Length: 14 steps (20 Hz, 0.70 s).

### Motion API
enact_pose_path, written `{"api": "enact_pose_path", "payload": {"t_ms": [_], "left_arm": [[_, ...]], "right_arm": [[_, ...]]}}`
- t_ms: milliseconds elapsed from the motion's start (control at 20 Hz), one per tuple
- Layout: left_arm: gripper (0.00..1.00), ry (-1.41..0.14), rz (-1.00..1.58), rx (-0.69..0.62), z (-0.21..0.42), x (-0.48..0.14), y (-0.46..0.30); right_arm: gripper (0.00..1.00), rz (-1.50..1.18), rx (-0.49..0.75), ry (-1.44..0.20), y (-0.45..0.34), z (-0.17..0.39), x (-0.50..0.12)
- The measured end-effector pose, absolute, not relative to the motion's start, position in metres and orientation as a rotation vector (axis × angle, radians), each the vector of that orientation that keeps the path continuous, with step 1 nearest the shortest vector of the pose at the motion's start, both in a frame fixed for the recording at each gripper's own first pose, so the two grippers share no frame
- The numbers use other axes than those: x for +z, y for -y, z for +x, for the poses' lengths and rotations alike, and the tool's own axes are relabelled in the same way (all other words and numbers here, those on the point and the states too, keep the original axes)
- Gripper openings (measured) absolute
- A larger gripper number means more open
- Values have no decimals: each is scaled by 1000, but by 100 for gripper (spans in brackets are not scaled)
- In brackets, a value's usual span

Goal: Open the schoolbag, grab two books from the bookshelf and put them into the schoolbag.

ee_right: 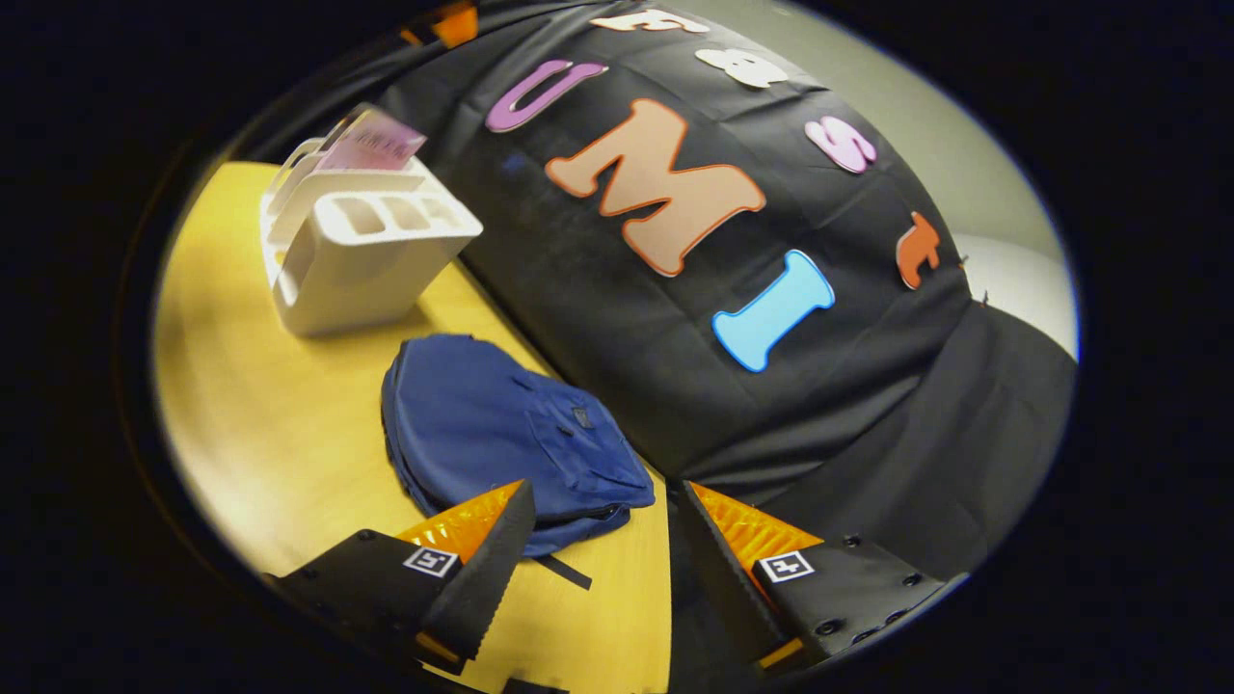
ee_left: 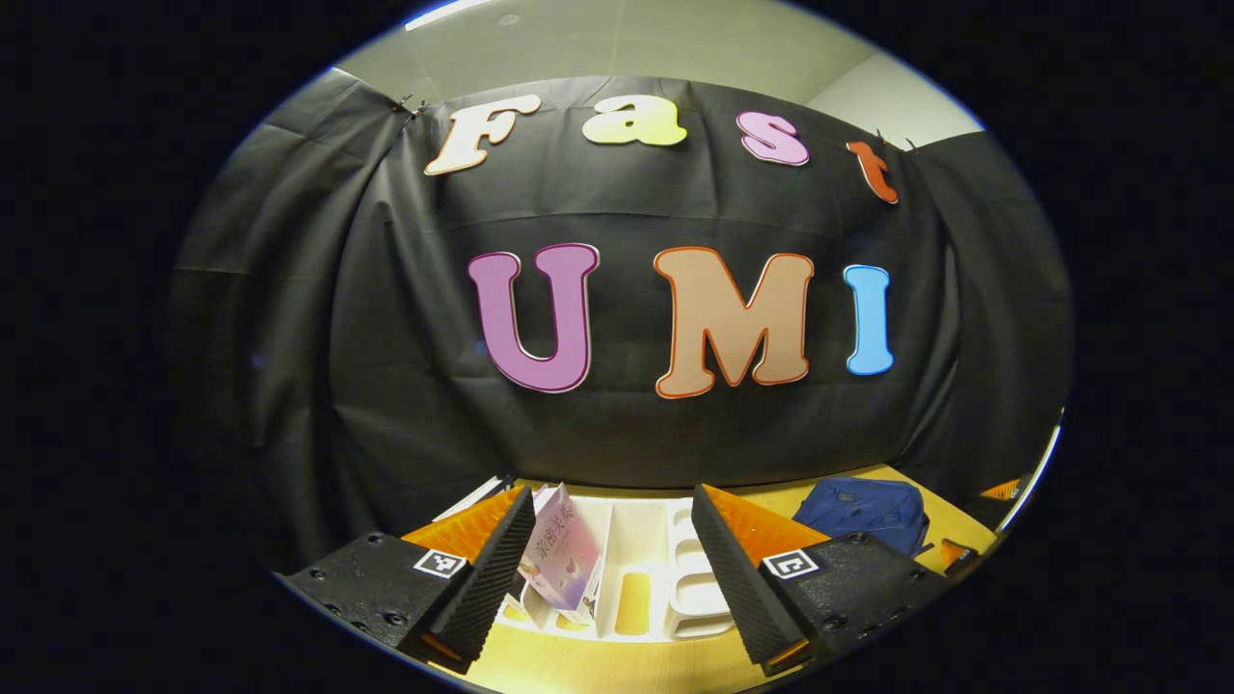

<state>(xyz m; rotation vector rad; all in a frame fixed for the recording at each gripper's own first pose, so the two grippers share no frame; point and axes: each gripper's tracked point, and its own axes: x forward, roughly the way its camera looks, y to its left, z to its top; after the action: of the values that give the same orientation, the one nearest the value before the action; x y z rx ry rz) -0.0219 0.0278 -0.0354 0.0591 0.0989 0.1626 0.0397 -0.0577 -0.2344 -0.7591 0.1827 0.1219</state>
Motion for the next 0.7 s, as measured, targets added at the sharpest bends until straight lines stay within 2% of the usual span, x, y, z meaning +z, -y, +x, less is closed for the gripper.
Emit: {"api": "enact_pose_path", "payload": {"t_ms": [100,150,350,500,700], "left_arm": [[95,-109,65,190,-22,-39,-33],[94,-115,70,205,-23,-42,-36],[95,-133,84,248,-26,-45,-42],[95,-141,99,279,-28,-45,-46],[95,-147,89,302,-29,-48,-47]], "right_arm": [[100,-827,150,-187,53,41,-254],[98,-862,163,-180,49,42,-264],[100,-966,236,-175,36,56,-298],[98,-1024,279,-173,28,66,-319],[98,-1059,295,-185,28,85,-333]]}}
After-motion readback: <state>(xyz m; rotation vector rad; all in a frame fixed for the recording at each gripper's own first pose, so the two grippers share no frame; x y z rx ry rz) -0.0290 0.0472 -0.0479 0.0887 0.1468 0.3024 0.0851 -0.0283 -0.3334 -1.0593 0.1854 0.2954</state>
